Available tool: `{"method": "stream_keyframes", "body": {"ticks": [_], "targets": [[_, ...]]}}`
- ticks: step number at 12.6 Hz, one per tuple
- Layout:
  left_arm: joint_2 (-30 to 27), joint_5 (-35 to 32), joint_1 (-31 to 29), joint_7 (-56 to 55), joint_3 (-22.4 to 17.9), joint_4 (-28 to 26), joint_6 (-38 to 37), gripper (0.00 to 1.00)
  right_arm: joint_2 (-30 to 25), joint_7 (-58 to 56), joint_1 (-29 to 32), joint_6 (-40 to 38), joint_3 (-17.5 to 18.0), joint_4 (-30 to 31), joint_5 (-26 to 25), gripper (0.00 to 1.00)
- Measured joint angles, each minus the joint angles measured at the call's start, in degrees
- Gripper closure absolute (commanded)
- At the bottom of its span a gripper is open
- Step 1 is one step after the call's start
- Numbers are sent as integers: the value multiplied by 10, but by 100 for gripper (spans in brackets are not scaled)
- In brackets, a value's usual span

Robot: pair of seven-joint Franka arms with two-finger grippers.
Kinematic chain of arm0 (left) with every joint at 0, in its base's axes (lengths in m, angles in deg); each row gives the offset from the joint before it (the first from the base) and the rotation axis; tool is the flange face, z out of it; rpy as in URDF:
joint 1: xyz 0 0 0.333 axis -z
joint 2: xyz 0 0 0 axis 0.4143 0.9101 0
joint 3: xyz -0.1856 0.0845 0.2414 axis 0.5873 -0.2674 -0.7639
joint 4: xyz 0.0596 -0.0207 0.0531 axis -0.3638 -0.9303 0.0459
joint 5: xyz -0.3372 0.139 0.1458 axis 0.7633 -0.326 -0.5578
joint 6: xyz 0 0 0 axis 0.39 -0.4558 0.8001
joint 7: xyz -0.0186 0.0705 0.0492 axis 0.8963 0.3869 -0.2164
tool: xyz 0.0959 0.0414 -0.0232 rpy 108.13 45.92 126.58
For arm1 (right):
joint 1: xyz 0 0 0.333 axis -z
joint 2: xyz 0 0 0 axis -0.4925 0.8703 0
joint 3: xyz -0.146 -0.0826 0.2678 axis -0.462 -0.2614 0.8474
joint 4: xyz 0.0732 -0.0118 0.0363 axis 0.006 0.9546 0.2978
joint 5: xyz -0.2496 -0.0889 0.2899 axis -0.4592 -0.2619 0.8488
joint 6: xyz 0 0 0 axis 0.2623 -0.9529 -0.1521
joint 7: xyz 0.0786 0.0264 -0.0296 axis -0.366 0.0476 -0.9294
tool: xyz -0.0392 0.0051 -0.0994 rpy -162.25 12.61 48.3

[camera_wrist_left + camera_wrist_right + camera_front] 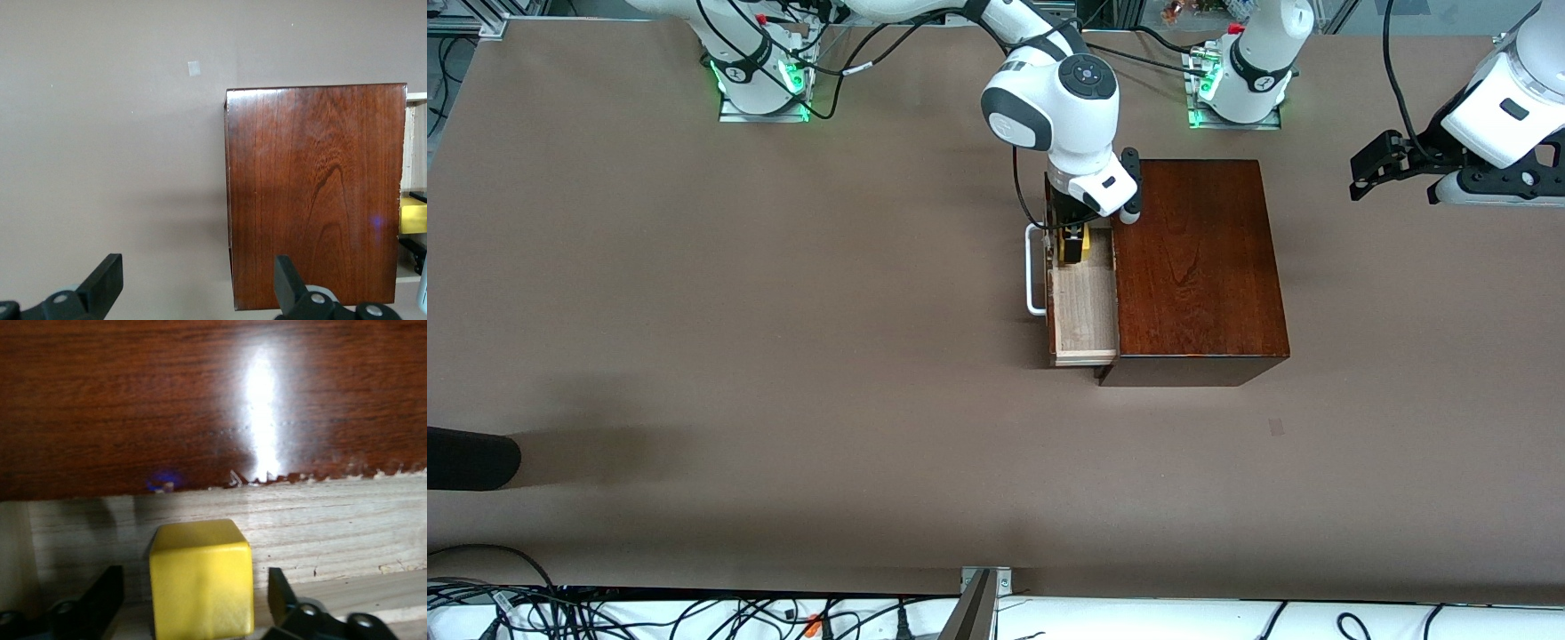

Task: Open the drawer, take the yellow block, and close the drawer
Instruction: 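Lower the right gripper and close it on the yellow cube, then lift the yellow cube out and carry it away with the right gripper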

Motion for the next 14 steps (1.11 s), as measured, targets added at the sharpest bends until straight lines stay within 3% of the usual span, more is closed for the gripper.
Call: {"method": "stream_keyframes", "body": {"ticks": [2, 3, 7, 11, 14], "targets": [[0, 0, -1, 0, -3, 0, -12, 0, 0, 0, 0, 0, 0, -1, 0, 79], [0, 0, -1, 1, -3, 0, -15, 0, 0, 0, 0, 0, 0, -1, 0, 84], [0, 0, -1, 1, -1, 6, -15, 0, 0, 0, 0, -16, -1, -16, 0, 87], [0, 0, -1, 2, 0, 7, -16, 0, -4, 25, -1, -119, 0, -87, 0, 87], [0, 0, -1, 2, 0, 8, -17, 0, -42, 58, 3, -164, -12, -110, 7, 87]]}}
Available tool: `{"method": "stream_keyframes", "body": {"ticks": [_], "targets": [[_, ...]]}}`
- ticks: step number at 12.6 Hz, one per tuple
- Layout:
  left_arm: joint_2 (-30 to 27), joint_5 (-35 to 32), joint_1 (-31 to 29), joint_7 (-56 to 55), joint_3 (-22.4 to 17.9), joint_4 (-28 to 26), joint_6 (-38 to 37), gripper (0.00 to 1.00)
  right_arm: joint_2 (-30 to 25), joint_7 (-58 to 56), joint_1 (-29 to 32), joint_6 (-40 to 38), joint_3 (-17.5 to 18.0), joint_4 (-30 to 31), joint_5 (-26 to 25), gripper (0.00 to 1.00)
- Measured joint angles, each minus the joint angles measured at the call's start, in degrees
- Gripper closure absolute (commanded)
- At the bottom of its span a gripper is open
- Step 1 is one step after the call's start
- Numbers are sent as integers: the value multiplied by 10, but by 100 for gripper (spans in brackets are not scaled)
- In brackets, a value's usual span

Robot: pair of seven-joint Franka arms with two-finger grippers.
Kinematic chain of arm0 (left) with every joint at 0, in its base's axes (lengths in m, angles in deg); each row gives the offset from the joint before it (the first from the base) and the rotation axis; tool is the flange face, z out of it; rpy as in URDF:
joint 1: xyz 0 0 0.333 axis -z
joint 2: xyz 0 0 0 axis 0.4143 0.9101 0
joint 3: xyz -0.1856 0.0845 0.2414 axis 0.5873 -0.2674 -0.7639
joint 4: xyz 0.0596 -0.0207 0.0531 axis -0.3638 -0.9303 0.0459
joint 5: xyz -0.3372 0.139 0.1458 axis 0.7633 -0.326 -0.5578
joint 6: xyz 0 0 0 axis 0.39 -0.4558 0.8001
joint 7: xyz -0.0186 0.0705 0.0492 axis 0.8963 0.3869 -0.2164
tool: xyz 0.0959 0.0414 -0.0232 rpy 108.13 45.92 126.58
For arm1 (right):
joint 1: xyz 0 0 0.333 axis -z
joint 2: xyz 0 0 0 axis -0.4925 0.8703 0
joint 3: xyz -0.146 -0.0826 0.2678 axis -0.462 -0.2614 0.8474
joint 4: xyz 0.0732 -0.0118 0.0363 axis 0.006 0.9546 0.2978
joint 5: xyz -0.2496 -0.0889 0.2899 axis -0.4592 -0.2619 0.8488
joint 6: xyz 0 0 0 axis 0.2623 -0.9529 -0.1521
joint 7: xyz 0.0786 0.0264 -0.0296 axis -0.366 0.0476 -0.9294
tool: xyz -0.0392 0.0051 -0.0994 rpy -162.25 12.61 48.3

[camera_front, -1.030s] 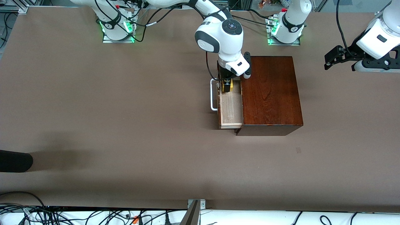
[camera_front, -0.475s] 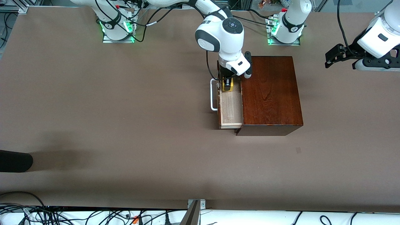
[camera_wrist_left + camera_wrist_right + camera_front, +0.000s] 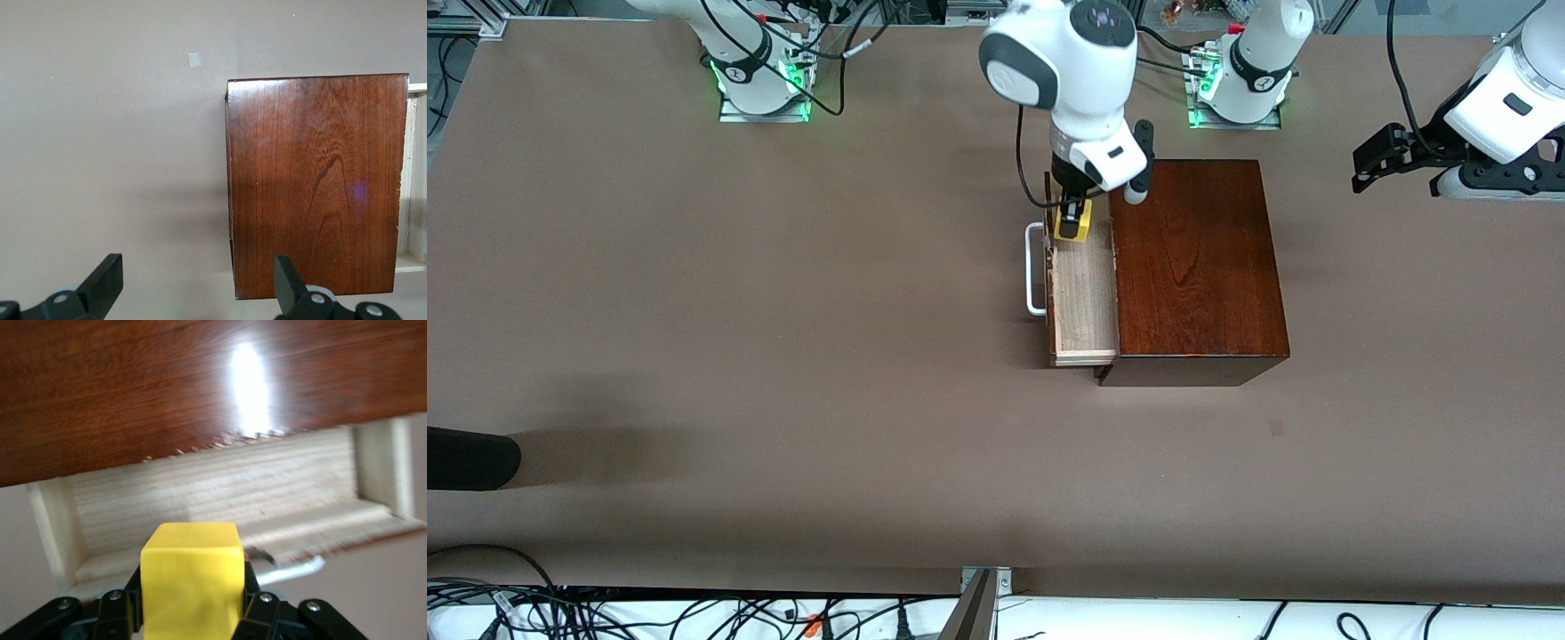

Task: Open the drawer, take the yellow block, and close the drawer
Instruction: 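Lift the yellow cube out and carry it away with the right gripper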

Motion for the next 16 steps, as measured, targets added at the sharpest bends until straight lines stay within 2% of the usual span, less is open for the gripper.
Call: {"method": "stream_keyframes", "body": {"ticks": [2, 6, 9, 12, 14, 16], "targets": [[0, 0, 0, 0, 1, 0, -1, 0, -53, 8, 28, -55, -31, -5, 23, 87], [0, 0, 1, 0, 3, 1, -2, 0, -123, 3, 174, -133, -49, -3, 84, 87], [0, 0, 1, 0, 10, 1, -2, 0, -133, 1, 262, -178, -53, -3, 121, 88], [0, 0, 1, 0, 21, 2, -2, 0, -139, -4, 298, -234, -86, -3, 122, 91], [3, 0, 2, 2, 25, 3, -18, 0, -138, -25, 325, -238, -98, 0, 122, 90], [18, 1, 5, 4, 50, 14, -33, 0, -137, -42, 357, -236, -100, 17, 122, 91]]}}
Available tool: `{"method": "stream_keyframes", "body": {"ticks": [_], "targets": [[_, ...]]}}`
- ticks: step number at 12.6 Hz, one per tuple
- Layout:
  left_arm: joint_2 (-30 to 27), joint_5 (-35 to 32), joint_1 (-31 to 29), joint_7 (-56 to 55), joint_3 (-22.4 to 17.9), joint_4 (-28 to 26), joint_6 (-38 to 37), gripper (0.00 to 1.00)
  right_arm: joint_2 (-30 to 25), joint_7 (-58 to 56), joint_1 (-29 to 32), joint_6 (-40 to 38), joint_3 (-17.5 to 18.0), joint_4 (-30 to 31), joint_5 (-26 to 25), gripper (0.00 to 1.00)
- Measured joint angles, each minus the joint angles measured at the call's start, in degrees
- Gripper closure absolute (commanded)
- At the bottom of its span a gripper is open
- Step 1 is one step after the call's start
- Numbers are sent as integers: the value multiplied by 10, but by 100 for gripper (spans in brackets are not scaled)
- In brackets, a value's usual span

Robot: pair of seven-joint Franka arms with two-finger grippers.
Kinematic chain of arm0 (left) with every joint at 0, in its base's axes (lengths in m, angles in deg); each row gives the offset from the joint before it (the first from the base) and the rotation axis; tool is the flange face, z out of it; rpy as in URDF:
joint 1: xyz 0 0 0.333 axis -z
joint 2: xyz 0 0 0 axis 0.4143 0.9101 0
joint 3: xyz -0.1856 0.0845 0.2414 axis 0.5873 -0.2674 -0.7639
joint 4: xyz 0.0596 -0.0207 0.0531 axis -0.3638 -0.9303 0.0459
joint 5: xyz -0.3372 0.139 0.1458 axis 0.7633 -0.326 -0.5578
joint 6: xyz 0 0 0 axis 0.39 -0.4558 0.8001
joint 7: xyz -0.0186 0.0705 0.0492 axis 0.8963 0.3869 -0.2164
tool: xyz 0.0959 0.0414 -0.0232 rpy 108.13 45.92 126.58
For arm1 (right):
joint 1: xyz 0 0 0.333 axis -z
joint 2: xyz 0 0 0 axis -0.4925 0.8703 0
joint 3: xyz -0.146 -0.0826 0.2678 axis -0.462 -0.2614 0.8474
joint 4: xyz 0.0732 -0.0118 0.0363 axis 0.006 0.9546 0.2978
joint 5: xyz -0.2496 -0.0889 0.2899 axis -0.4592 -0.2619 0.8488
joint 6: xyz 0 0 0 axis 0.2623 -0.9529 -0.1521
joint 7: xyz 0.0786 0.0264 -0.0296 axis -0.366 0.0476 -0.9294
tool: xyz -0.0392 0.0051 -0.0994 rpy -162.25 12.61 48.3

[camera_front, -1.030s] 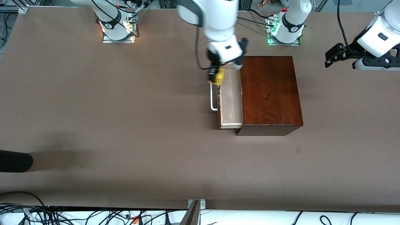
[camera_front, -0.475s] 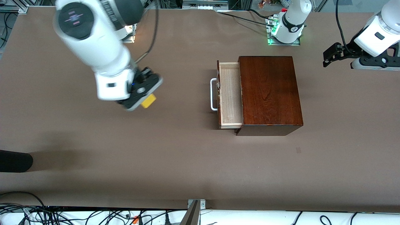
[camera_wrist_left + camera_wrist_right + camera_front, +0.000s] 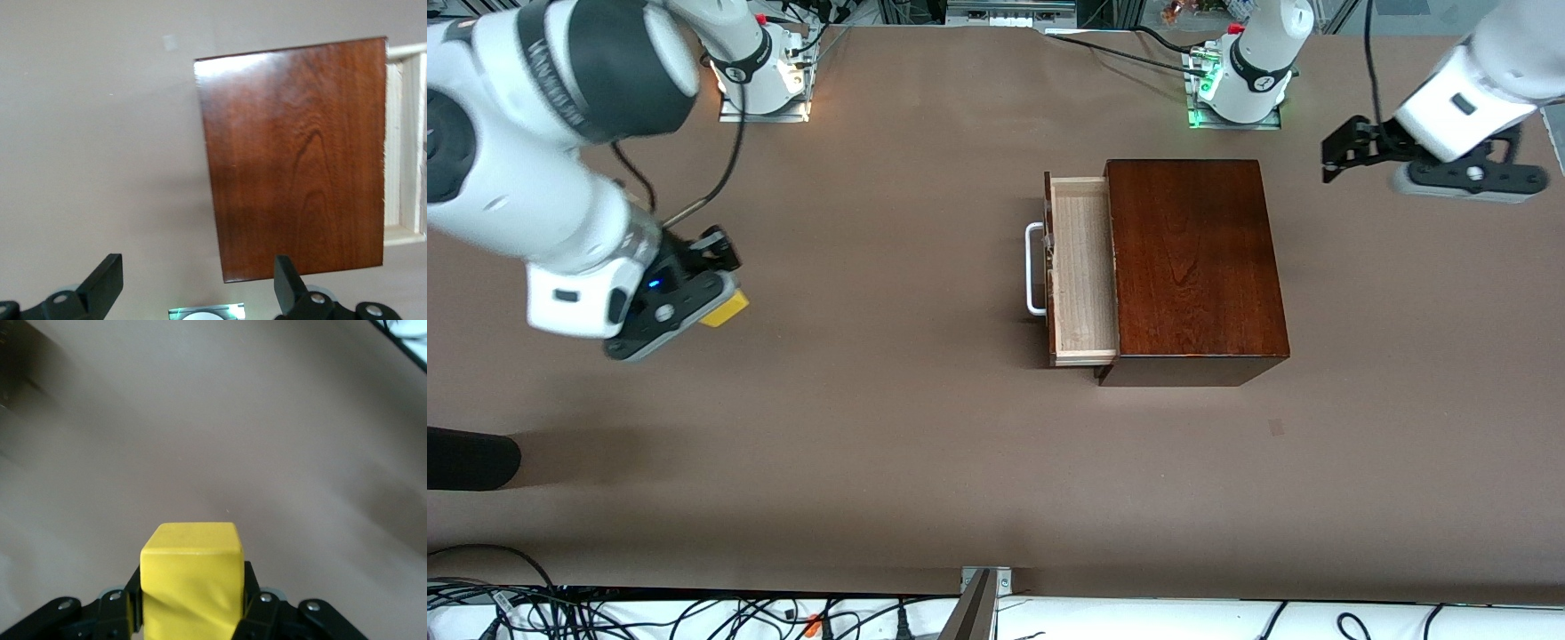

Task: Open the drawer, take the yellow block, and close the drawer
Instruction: 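Lift the yellow cube out and carry it away with the right gripper, then push the drawer shut with the left gripper while the right gripper holds the cube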

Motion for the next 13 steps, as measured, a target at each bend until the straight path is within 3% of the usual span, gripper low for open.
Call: {"method": "stream_keyframes", "body": {"ticks": [5, 9, 13], "targets": [[49, 14, 17, 0, 90, 34, -4, 0, -24, -6, 48, 91, -2, 132, -1, 91], [88, 25, 36, 49, 100, 62, -4, 0, -37, 35, 62, 192, -2, 267, -1, 90], [146, 67, 116, 174, 106, 87, -2, 0, -36, 126, 62, 336, 0, 383, -1, 89]]}}
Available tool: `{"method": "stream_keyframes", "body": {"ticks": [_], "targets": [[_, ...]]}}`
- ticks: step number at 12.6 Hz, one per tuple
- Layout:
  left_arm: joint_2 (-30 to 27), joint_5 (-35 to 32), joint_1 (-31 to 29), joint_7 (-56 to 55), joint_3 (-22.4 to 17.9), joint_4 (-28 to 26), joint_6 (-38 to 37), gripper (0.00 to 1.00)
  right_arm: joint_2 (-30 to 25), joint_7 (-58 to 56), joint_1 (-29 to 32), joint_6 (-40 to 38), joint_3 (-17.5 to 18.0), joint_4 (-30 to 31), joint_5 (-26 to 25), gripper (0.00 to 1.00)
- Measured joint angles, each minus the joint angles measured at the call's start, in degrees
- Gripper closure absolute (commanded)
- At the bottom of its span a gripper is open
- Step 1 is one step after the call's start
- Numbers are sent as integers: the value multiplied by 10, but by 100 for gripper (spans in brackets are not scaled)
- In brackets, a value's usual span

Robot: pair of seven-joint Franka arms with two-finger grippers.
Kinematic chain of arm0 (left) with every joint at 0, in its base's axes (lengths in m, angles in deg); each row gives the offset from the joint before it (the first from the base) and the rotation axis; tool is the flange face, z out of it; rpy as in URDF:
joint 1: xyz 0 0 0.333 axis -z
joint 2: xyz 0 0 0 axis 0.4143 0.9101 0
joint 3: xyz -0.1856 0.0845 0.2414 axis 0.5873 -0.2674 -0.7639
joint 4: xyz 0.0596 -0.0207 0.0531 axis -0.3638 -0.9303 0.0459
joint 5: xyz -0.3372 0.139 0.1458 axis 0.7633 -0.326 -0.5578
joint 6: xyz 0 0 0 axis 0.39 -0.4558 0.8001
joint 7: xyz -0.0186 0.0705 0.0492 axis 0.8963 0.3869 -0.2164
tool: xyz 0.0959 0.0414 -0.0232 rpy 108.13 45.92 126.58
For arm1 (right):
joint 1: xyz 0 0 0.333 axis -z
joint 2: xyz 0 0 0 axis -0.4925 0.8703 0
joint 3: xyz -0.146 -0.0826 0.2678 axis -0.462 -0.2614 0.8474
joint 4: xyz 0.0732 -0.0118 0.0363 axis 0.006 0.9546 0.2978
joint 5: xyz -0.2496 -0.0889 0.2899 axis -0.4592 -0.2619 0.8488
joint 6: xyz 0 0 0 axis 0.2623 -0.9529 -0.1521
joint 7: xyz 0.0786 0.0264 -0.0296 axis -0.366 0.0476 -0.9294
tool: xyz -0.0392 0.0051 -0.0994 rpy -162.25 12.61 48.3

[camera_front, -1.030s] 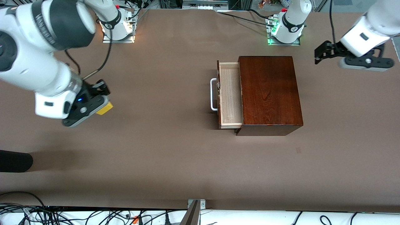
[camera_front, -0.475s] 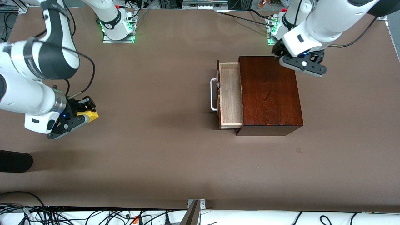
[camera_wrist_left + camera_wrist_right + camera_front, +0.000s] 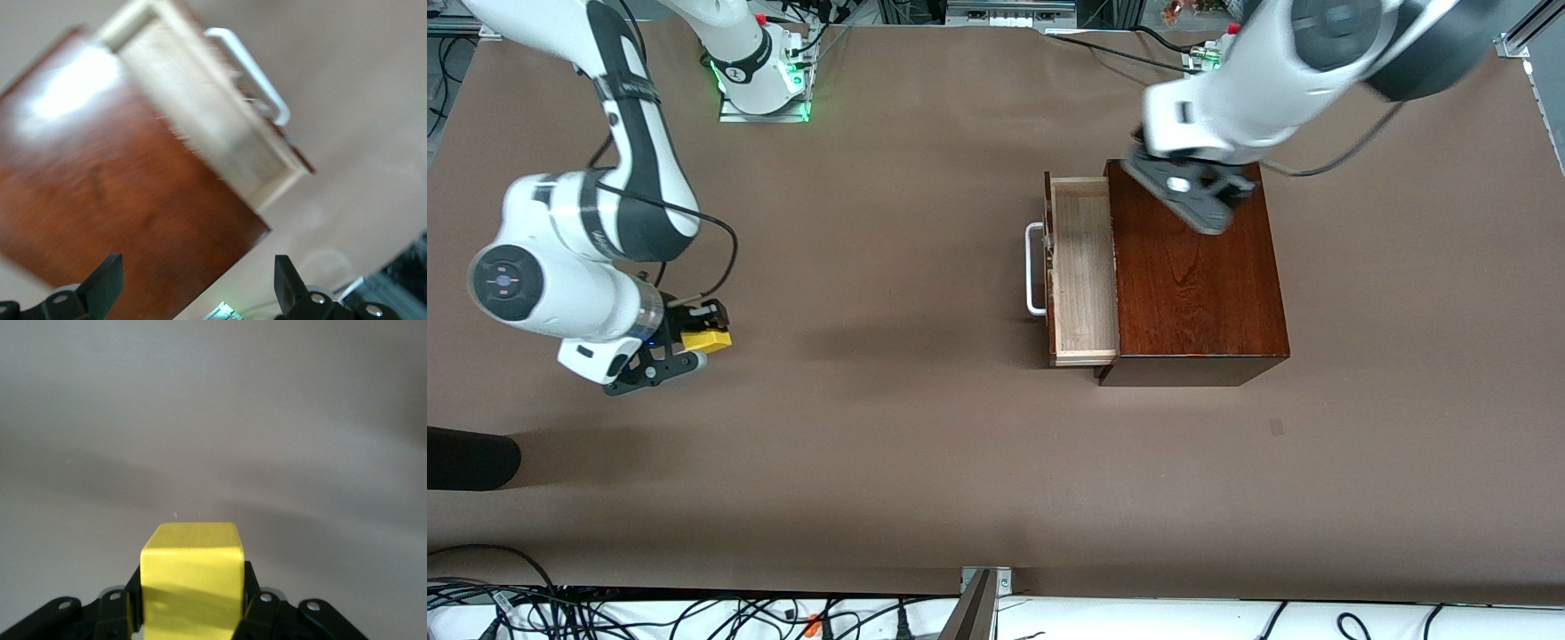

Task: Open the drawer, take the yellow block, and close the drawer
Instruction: 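Push the drawer shut with the left gripper while the right gripper holds the cube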

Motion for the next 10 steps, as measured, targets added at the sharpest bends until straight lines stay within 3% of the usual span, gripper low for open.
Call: {"method": "stream_keyframes", "body": {"ticks": [2, 7, 10], "targets": [[32, 7, 35, 81, 2, 2, 36, 0, 9, 41, 0, 56, 1, 45, 0, 89], [144, 27, 96, 323, 3, 4, 207, 0, 35, 87, 0, 108, 1, 87, 0, 84], [185, -19, 140, 357, 3, 5, 238, 0, 36, 89, 0, 158, 1, 128, 0, 80]]}}
